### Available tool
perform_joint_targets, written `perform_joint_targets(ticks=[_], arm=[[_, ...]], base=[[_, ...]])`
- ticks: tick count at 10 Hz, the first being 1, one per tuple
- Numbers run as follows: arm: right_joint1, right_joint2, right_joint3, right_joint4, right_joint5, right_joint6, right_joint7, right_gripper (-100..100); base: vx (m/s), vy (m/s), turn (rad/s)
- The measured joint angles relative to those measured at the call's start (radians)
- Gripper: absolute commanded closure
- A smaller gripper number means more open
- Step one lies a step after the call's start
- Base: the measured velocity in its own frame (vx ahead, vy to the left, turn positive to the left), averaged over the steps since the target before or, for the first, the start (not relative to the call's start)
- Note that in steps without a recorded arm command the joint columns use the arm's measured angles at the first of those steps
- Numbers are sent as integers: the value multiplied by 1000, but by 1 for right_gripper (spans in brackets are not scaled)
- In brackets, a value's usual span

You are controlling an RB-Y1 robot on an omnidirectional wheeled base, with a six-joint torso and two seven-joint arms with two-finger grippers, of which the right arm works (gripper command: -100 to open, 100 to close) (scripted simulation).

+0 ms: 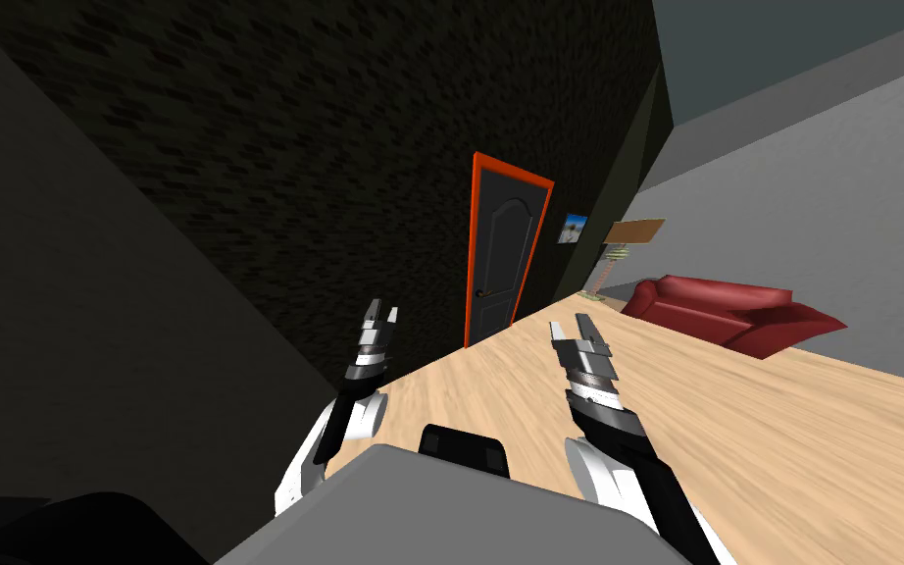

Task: Pull the door open

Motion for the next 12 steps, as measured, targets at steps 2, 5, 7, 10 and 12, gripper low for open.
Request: perform_joint_targets(ticks=[2,5,7,10,12], arm=[[-25,-10,1,43,4,-6,-9,-100],[-44,-22,9,105,11,-27,-23,-100],[-66,-34,10,153,14,-37,-35,-100],[-103,-51,18,236,24,-55,-55,-100],[-121,-66,18,282,27,-67,-70,-100]], base=[[83,-16,58],[87,-26,47],[86,-33,61],[93,-36,73],[55,-24,26]])
